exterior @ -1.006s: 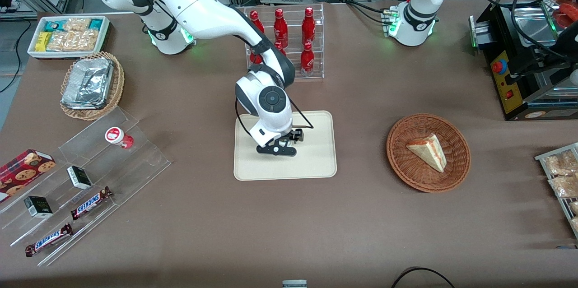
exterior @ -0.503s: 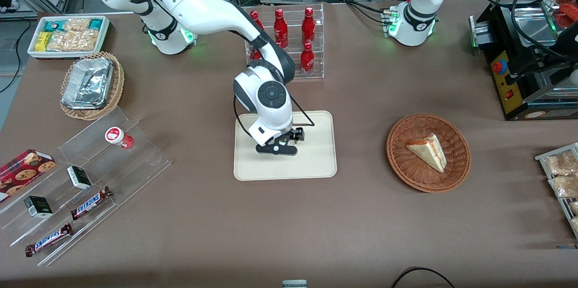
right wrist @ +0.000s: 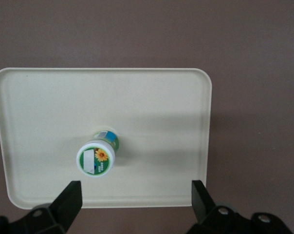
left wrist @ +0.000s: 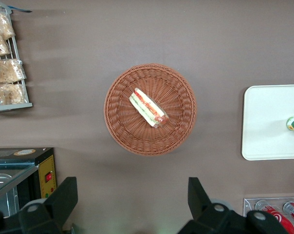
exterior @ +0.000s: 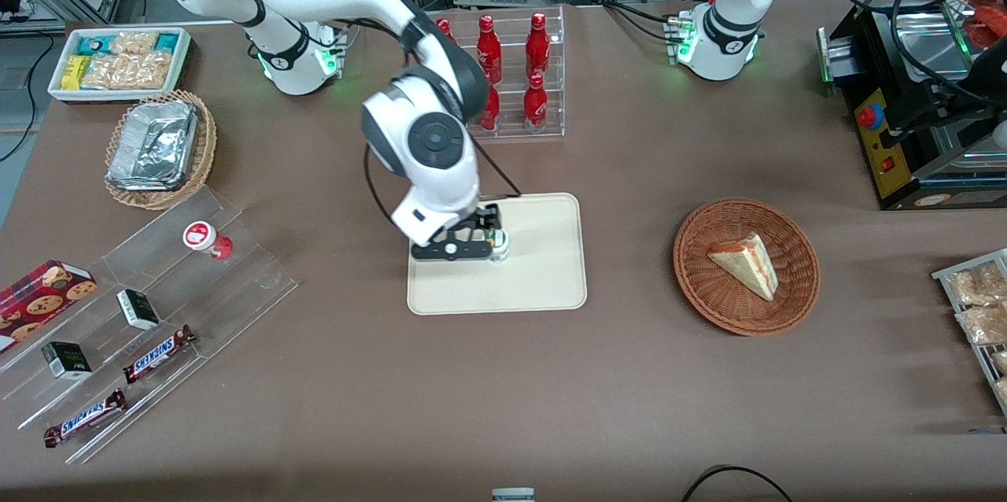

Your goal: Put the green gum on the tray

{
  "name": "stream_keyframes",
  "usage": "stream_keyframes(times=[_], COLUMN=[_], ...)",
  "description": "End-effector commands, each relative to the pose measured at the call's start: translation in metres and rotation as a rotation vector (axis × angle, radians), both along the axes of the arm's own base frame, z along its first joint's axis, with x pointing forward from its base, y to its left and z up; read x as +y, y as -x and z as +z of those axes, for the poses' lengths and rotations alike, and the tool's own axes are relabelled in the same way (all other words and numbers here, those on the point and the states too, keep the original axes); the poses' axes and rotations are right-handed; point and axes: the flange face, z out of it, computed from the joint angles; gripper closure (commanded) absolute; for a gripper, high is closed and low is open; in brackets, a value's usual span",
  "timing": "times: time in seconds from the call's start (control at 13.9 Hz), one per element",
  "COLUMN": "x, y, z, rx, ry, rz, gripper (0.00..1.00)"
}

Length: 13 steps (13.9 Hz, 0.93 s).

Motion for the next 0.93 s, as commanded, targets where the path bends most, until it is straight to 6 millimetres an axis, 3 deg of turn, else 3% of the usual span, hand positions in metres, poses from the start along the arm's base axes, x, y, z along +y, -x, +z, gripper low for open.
stream_keyframes(times=[0.0, 0.5, 0.86], x=[-0.027, -0.103, -0.212], y=[0.001, -0.022, -0.043], z=[0.035, 0.080, 0.107], rx=[0.035, 0.064, 0.090], ry=[0.007, -0.006, -0.022], rz=[0.043, 0.109, 0.032], gripper=[0.00, 0.00, 0.00])
